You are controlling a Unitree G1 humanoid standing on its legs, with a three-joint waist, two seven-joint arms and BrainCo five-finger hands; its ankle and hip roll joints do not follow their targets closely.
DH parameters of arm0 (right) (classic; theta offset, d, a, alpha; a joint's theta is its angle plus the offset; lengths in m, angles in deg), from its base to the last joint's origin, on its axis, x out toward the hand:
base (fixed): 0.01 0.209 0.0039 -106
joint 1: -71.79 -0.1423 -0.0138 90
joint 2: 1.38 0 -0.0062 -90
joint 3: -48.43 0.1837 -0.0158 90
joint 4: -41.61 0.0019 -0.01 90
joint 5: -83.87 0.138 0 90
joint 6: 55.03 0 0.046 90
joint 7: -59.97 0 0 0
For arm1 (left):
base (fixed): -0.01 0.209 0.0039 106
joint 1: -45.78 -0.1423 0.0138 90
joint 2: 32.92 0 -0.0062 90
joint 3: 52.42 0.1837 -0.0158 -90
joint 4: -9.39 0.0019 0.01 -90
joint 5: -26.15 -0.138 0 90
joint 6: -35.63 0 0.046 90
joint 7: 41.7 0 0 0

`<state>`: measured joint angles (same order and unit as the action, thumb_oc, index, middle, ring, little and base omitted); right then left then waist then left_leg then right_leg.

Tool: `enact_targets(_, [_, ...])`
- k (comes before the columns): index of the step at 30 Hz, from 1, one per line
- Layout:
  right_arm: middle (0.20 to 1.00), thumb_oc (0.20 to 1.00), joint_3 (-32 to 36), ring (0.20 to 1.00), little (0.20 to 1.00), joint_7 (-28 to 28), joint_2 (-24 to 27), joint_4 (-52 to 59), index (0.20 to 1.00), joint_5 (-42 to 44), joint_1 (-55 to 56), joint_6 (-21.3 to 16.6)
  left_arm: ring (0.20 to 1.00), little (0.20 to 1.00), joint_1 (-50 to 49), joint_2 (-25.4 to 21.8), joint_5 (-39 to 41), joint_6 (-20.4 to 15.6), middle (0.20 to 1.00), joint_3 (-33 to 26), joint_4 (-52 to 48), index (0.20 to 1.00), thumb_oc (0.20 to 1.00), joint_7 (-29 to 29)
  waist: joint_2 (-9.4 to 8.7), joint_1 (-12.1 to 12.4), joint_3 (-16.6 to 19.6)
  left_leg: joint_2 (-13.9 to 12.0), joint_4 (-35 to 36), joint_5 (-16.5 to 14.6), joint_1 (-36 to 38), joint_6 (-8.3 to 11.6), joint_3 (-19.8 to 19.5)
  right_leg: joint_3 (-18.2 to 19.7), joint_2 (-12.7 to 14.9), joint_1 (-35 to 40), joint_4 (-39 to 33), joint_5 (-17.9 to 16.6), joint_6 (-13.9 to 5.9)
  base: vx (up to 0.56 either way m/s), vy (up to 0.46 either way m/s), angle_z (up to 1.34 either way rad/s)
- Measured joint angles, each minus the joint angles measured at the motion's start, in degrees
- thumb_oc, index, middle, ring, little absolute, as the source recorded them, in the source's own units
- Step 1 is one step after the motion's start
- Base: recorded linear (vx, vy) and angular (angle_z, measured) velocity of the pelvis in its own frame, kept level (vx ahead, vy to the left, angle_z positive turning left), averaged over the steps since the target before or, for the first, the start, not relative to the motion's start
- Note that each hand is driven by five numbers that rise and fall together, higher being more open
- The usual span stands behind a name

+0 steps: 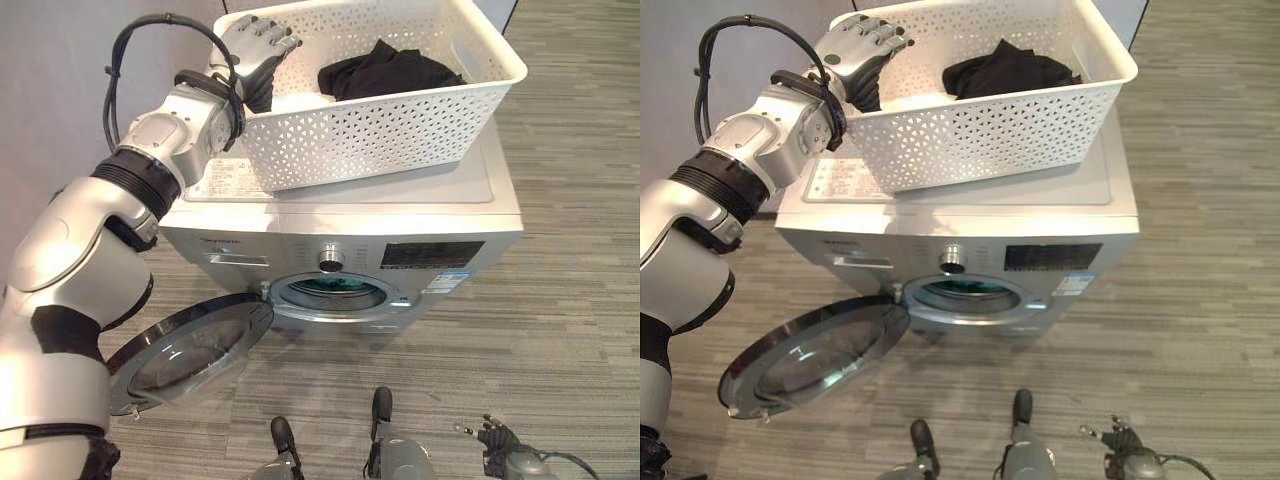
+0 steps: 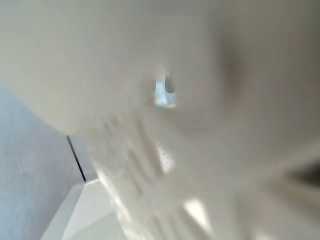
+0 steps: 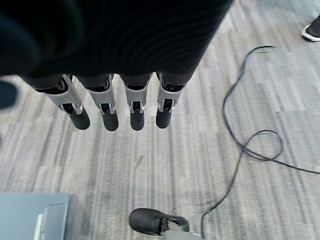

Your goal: Grab the laundry basket,head to the washer,open it,put in the laundry and shut it.

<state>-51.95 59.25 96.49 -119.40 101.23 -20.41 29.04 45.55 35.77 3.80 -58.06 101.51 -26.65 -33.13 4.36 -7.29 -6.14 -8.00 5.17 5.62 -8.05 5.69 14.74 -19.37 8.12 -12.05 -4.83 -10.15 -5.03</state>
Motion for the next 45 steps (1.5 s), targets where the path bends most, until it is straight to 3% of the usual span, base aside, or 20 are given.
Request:
enact_targets(4, [1.0, 1.0, 0.1, 1.0, 1.0, 0.1, 0.0, -0.9, 1.0, 0.0, 0.5, 0.1, 1.0, 1.0, 3.7, -0.1, 0.1, -0.1, 1.0, 1.3, 1.7, 1.0, 1.0, 0.0, 0.24, 0.3, 0.2, 0.0, 0.0, 0.0, 0.1, -0.01, -0.1, 0.0, 0.1, 0.2, 0.0, 0.2, 0.04, 0.0, 0.0, 0.0])
enact_targets(9, [1.0, 1.0, 0.2, 1.0, 1.0, 1.0, 0.3, -2.5, 1.0, 0.0, 2.6, 0.8, 1.0, 1.0, 4.2, -0.4, 1.4, -1.2, 1.0, 5.2, 6.4, 1.0, 1.0, -3.2, 2.74, 0.3, 3.5, -0.1, 0.2, -0.1, 0.5, -0.06, 0.0, 0.0, 0.0, 0.5, 0.0, 0.0, 0.21, 0.01, -0.001, -0.01])
enact_targets(13, [1.0, 1.0, 1.2, 1.0, 1.0, 1.2, 0.8, -3.7, 1.0, -0.1, 4.5, 1.3, 1.0, 1.0, -1.0, -0.3, 1.5, -2.2, 1.0, 4.3, 5.0, 1.0, 1.0, -7.3, 2.54, 0.3, 5.4, -0.3, 0.3, -0.5, 2.3, -0.21, 0.0, 0.0, -0.3, 2.3, 0.0, 0.5, 0.15, 0.0, 0.0, 0.0])
enact_targets(22, [1.0, 1.0, 1.2, 1.0, 1.0, 1.3, 0.6, -4.1, 1.0, -0.1, 4.6, 2.2, 1.0, 1.0, -1.7, -0.4, 2.3, -2.2, 1.0, 4.4, 5.8, 1.0, 1.0, -10.0, 1.58, 0.3, 6.5, -0.3, 0.3, -0.4, 2.9, -0.16, -0.1, -0.1, -0.3, 3.0, 0.0, 0.3, 0.35, 0.0, -0.001, 0.0])
enact_targets(31, [1.0, 1.0, 1.2, 1.0, 1.0, 2.0, 1.1, -4.6, 1.0, -0.3, 5.4, 2.2, 1.0, 1.0, -3.5, -0.5, 0.9, -2.4, 1.0, 5.0, 4.6, 1.0, 1.0, -10.1, 3.29, 0.3, 6.9, -0.3, 0.3, -0.5, 3.0, -0.09, 0.0, 0.0, -0.2, 3.1, 0.0, 0.6, 0.1, 0.0, -0.003, 0.0])
enact_targets(34, [1.0, 1.0, 1.2, 1.0, 1.0, 2.0, 2.3, -4.6, 1.0, -1.4, 5.6, 2.1, 1.0, 1.0, -7.5, -0.9, -1.4, -2.3, 1.0, 2.1, 6.8, 1.0, 1.0, -9.6, 3.68, 0.1, 6.8, -0.5, 0.3, -0.6, 3.0, 0.03, 0.4, 0.5, -0.4, 2.6, 0.0, 0.6, 0.12, -0.02, -0.03, -0.08])
enact_targets(39, [1.0, 1.0, 1.2, 1.0, 1.0, 1.9, 2.6, -4.7, 1.0, -2.5, 5.8, 2.1, 1.0, 1.0, -8.9, -3.3, -3.8, -2.0, 1.0, 1.7, 6.8, 1.0, 1.0, -9.5, 2.57, 0.2, 5.9, -1.7, 0.3, -0.5, 3.0, 0.44, 1.3, 1.3, -1.8, 2.1, 0.0, 0.6, 0.45, 0.01, -0.043, -0.12])
enact_targets(45, [1.0, 1.0, 1.0, 1.0, 1.0, 1.7, 2.2, -4.3, 1.0, -2.4, 4.9, 2.1, 1.0, 1.0, -8.7, -2.4, -5.5, -0.6, 1.0, -0.6, 6.2, 1.0, 1.0, -8.6, 2.33, 0.3, 4.9, -2.4, 0.1, 0.0, 3.1, 1.22, 1.0, 0.9, -2.4, 2.3, 0.0, 0.8, 1.09, 0.01, -0.023, 0.02])
